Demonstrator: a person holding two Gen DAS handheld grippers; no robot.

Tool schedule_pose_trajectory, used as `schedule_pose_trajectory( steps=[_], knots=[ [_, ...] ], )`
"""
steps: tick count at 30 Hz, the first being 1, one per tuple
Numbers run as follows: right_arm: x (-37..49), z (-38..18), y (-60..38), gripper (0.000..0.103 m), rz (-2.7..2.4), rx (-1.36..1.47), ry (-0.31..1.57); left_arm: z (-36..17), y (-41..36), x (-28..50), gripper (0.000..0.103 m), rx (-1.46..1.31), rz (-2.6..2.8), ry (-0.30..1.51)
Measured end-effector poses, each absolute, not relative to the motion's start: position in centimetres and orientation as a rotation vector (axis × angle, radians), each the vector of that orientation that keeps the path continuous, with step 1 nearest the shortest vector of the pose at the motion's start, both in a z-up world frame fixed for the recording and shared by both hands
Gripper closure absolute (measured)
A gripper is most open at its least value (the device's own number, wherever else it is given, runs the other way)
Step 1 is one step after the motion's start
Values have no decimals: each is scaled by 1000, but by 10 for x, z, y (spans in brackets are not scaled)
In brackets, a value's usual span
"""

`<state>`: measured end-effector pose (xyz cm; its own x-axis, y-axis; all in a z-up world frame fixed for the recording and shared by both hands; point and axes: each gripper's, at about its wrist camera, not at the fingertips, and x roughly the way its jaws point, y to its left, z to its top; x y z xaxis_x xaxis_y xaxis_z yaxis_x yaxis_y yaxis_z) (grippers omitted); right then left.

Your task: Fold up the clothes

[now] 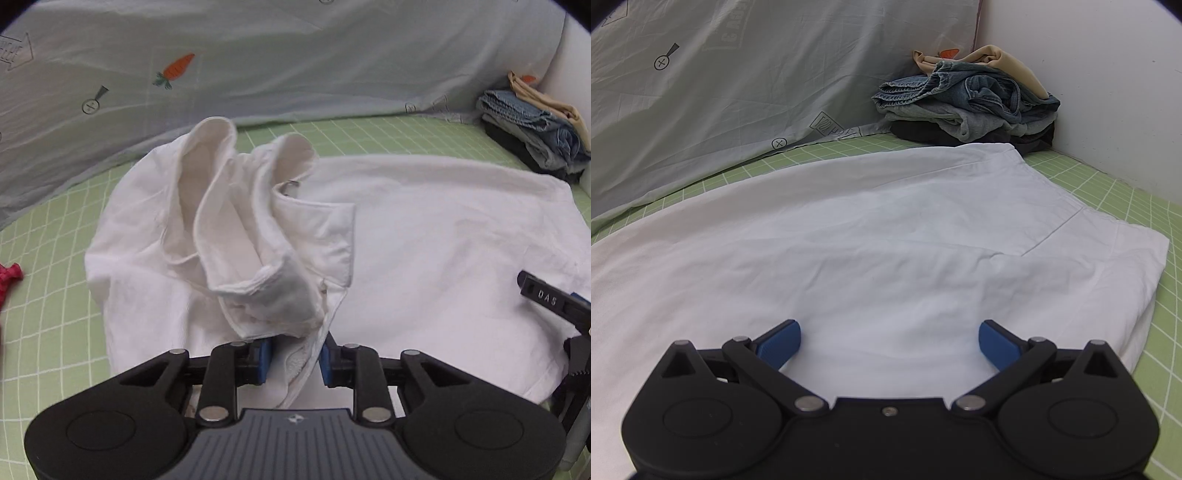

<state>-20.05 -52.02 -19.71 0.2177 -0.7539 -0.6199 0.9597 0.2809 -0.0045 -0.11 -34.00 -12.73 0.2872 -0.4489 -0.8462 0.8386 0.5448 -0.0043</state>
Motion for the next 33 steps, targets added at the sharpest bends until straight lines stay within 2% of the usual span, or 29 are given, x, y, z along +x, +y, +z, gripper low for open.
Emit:
schedule_pose_trajectory(
  steps=[3,5,8,12,13,14,18,20,24,33],
  knots=[
    [-200,-197,-520,0,-1237,424,576,-138,-348,-19,65,619,-930,864],
    [-200,-197,-520,0,-1237,423,578,-133,-347,-19,47,599,-969,877],
    [-200,-197,-519,0,-1237,420,580,-120,-336,-8,39,501,-1002,923],
    [-191,-186,-515,0,-1183,403,658,-95,-318,4,37,415,-979,902],
    [-185,-178,-512,0,-1158,397,685,-88,-311,7,28,398,-948,877],
    [-180,-168,-506,0,-1132,384,683,-84,-305,11,24,378,-917,852],
    [-146,-128,-480,0,-905,343,575,-74,-280,36,19,304,-800,838],
    [-123,-119,-474,0,-773,397,555,-89,-277,50,19,330,-707,879],
    [-75,-121,-463,0,-606,533,581,-113,-263,66,19,339,-602,948],
    [-14,-140,-425,0,-384,563,676,-129,-251,79,14,279,-558,1011]
  ],
)
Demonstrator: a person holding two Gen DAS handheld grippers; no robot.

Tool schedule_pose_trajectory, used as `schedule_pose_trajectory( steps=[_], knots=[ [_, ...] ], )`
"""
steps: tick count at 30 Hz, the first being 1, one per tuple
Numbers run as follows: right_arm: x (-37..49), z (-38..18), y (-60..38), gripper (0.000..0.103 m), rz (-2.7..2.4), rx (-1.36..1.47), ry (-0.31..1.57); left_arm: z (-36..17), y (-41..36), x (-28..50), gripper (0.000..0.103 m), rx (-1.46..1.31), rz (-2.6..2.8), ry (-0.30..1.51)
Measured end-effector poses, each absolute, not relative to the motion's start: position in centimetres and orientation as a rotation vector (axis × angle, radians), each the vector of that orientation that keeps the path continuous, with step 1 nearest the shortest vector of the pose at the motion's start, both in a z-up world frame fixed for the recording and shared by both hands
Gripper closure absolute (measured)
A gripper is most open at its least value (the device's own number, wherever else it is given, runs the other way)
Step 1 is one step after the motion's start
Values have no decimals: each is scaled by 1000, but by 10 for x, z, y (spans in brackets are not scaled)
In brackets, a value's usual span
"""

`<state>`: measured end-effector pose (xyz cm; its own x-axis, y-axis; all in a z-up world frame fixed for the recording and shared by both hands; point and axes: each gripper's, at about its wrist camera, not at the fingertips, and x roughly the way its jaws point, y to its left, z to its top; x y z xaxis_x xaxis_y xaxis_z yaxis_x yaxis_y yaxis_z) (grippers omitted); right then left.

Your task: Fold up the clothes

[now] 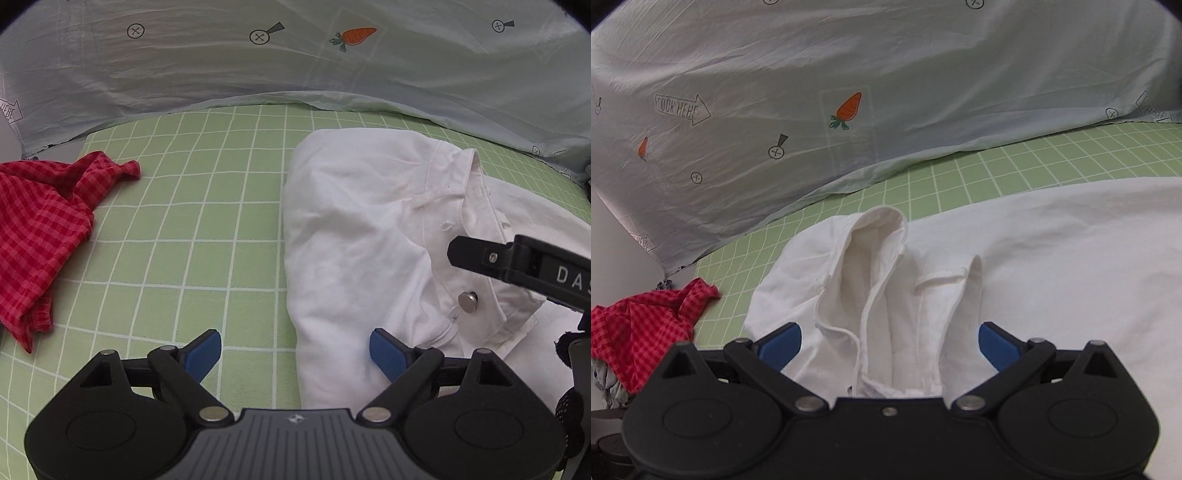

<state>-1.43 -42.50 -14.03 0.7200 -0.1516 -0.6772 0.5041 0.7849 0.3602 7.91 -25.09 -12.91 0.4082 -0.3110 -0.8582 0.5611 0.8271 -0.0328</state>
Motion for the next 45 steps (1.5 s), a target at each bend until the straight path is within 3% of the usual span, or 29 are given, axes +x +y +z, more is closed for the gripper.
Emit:
schedule_pose_trajectory(
  steps=[7,9,11,13,16,19,23,26,32,35,40,45],
  knots=[
    [-10,-166,-428,2,-428,572,763,-136,-249,85,10,242,-542,1049],
    [-9,-164,-426,13,-433,540,764,-136,-249,87,10,234,-537,1059],
    [-10,-161,-424,46,-411,529,755,-135,-250,86,10,239,-533,1059],
    [-13,-156,-424,68,-388,538,735,-131,-253,82,11,262,-530,1038],
    [-23,-138,-425,78,-370,516,688,-122,-254,77,11,267,-544,1000],
    [-45,-108,-425,80,-389,456,610,-108,-253,72,11,230,-572,966],
    [-81,-90,-437,79,-488,388,588,-109,-264,65,11,294,-598,968],
    [-88,-127,-461,70,-572,443,761,-125,-278,58,11,382,-618,1027],
    [-106,-151,-474,28,-662,478,787,-132,-285,40,11,510,-614,1003],
    [-123,-141,-478,14,-688,491,743,-124,-286,34,11,512,-608,992],
    [-178,-127,-492,1,-719,549,643,-111,-298,12,11,531,-630,952],
    [-209,-125,-497,1,-605,595,643,-105,-324,-16,11,556,-669,924]
  ],
)
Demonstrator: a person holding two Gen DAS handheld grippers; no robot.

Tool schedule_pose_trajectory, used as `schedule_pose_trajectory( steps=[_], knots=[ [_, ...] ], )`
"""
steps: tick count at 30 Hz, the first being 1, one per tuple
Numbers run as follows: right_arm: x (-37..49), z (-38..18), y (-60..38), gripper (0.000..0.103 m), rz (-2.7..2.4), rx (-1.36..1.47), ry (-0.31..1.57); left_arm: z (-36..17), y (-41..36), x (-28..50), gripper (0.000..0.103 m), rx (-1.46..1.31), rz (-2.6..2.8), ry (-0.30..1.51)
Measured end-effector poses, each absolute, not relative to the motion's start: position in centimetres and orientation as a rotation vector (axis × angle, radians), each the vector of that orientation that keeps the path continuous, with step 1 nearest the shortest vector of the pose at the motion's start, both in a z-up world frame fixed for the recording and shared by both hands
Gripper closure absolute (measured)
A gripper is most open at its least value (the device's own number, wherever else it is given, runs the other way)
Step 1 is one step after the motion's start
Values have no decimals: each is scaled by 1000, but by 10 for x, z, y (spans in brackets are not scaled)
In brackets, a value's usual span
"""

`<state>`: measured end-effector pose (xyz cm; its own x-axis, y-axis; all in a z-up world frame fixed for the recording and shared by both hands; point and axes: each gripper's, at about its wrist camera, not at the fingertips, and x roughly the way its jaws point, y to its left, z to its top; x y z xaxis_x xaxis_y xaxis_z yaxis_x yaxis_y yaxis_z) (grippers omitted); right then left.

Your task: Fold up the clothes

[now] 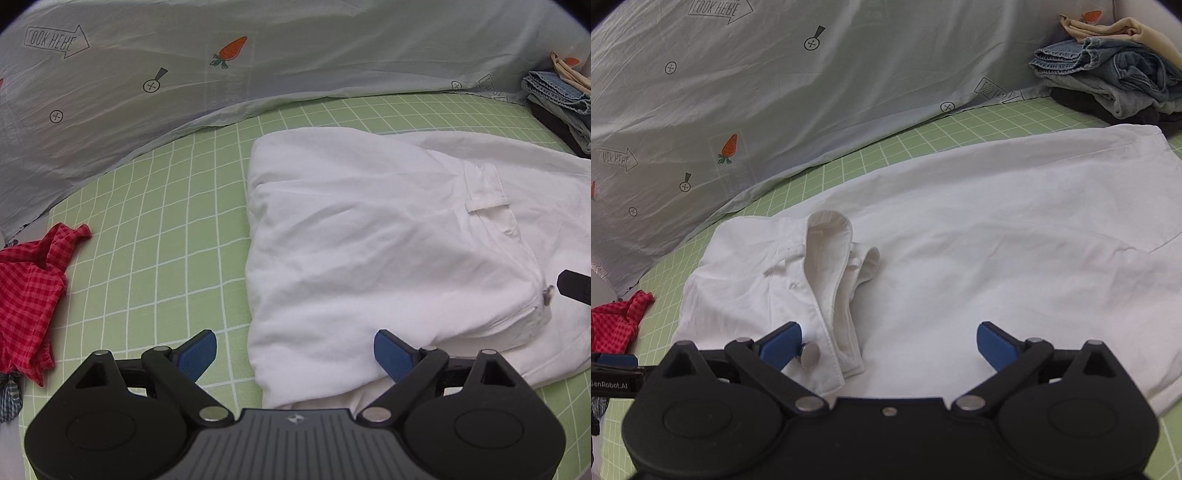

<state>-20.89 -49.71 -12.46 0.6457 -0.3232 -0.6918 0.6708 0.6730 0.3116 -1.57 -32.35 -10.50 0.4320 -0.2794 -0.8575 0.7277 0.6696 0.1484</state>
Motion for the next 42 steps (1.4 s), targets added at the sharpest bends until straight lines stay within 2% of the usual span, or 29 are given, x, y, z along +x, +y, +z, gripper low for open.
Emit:
schedule_pose_trajectory(
  steps=[3,6,14,19,24,31,33,34,35,36,38,39,42],
  knots=[
    [-227,-113,-503,1,-670,502,630,-107,-339,-28,11,585,-644,901],
    [-260,-110,-531,1,-769,530,605,-108,-350,-30,11,570,-601,909],
    [-372,-148,-613,1,-1264,627,645,-111,-378,-36,11,510,-543,949],
    [-415,-168,-655,0,-1371,682,640,-130,-411,-34,11,520,-510,995],
    [-417,-178,-692,0,-1403,658,623,-143,-436,-32,10,592,-461,1000],
    [-401,-185,-717,0,-1422,575,570,-154,-441,-26,0,623,-416,1030],
    [-398,-183,-720,0,-1380,577,574,-156,-441,-23,0,626,-421,1040],
    [-397,-181,-719,5,-1358,580,567,-156,-441,-22,0,627,-425,1044],
    [-397,-179,-718,19,-1346,582,557,-156,-441,-21,0,627,-428,1049],
    [-397,-177,-717,28,-1335,584,546,-156,-442,-19,0,630,-434,1052],
    [-401,-172,-719,66,-1300,670,492,-157,-442,-18,0,632,-442,1055],
    [-404,-169,-720,74,-1280,729,458,-157,-442,-18,0,632,-446,1056],
    [-404,-157,-721,76,-1213,832,372,-157,-441,-18,0,631,-453,1056]
  ],
)
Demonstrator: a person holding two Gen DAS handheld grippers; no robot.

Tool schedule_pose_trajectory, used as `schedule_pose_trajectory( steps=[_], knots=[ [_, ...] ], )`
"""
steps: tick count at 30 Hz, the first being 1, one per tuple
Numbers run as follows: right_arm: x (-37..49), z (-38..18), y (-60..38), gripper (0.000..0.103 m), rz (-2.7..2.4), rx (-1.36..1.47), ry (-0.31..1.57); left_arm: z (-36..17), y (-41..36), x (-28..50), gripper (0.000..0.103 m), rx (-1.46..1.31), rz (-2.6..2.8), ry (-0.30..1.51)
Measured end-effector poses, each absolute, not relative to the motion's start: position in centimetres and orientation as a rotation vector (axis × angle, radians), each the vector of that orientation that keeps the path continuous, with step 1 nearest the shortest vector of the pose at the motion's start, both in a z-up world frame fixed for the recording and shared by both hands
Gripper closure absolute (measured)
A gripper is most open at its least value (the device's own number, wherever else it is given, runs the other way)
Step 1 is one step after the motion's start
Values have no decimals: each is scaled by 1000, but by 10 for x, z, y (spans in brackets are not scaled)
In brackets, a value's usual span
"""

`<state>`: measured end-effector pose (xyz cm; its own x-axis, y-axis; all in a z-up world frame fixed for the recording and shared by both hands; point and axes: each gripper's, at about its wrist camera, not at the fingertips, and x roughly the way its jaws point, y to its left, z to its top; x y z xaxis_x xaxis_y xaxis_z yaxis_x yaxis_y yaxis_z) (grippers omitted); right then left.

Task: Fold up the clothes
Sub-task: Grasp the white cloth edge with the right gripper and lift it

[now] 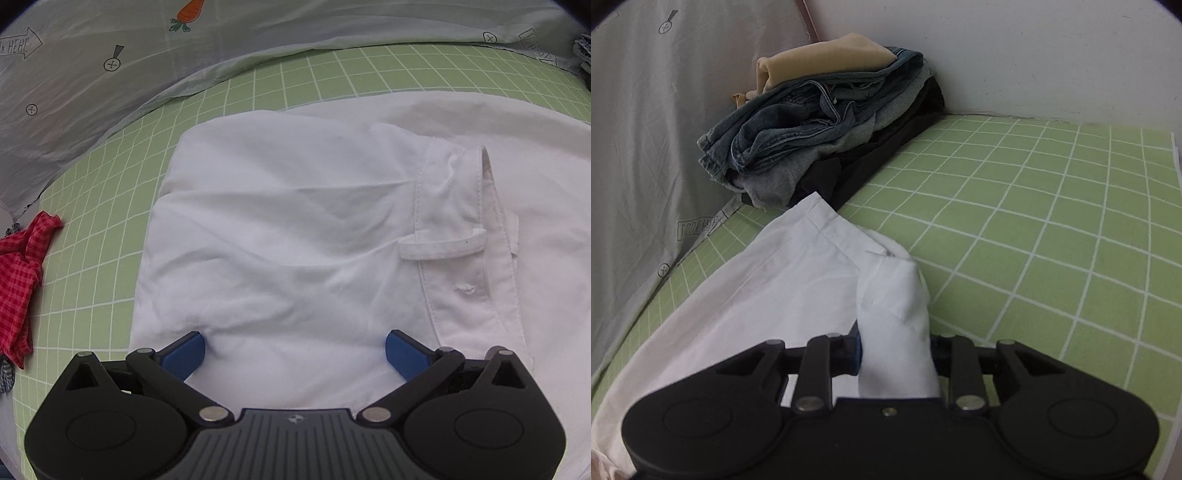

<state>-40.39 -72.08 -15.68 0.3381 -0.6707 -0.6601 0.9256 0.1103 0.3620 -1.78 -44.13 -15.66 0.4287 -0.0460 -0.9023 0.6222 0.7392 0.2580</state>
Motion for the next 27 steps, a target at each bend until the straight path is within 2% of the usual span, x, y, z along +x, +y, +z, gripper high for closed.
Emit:
schedule_pose_trajectory(
  steps=[4,9,21,27],
  knots=[
    [-368,-134,-708,77,-1042,781,337,-157,-440,-18,0,626,-456,1050],
    [-316,-141,-697,77,-834,896,329,-157,-441,-19,0,621,-452,1042],
    [-220,-130,-614,77,-462,651,529,-157,-436,-23,0,599,-464,1016],
    [-196,-159,-587,76,-412,575,681,-157,-435,-22,0,591,-470,1011]
  ],
)
